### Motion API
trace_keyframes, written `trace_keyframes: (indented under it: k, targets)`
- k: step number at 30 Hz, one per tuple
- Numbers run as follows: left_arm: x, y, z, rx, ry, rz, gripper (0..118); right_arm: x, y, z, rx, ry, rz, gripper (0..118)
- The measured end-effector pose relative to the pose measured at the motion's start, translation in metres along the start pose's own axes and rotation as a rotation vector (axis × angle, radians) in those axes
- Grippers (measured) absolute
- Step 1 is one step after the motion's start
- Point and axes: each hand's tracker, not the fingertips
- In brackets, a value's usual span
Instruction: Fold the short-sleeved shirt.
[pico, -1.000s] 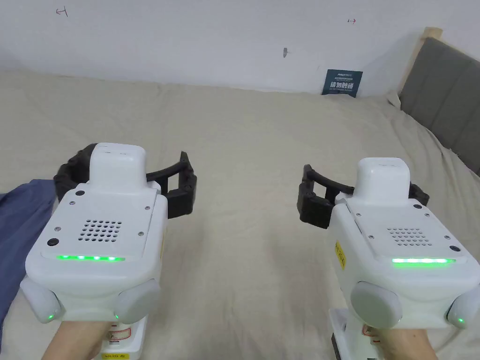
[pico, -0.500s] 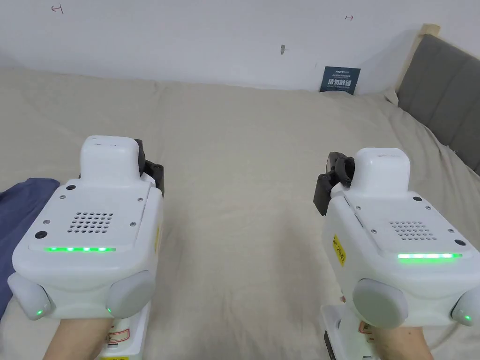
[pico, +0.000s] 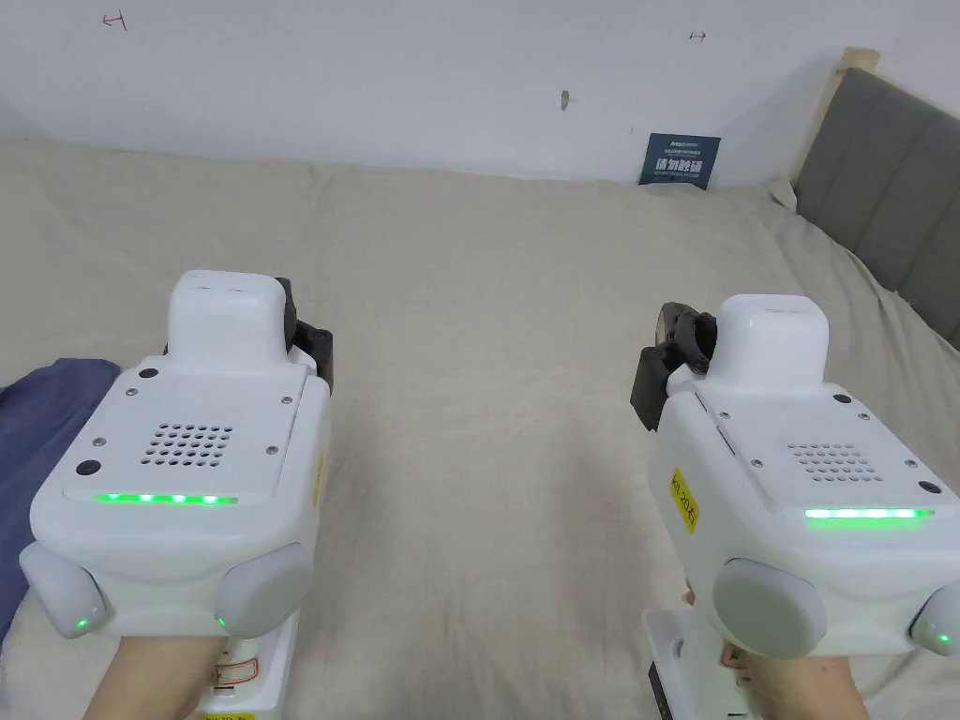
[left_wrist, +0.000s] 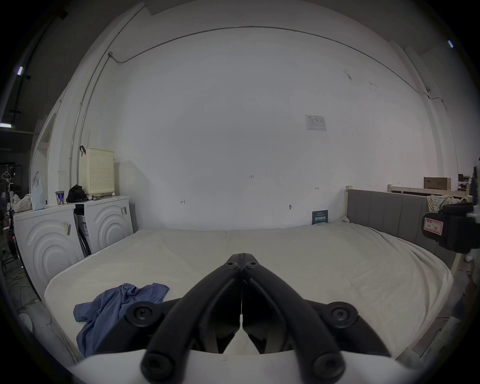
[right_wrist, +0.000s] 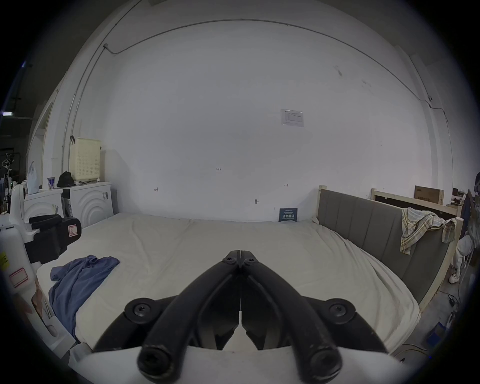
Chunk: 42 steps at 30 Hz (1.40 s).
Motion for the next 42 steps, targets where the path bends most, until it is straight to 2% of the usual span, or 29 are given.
trace_keyframes:
  k: [13,19,26,42]
  targets:
    - [-0.001,0.002,-0.001,0.000,0.007,0.006,0,0.001,-0.001,-0.001,-0.005,-0.002,0.000,0]
    - [-0.015,0.004,0.004,0.004,0.049,0.018,0,-0.014,0.002,-0.007,0.000,0.045,0.010,0]
    - [-0.049,0.006,0.019,0.004,0.148,0.029,0,-0.054,0.005,-0.016,0.003,0.162,0.029,0]
    - [-0.143,0.002,0.096,0.005,0.485,0.039,0,-0.168,0.008,-0.009,-0.001,0.503,0.055,0]
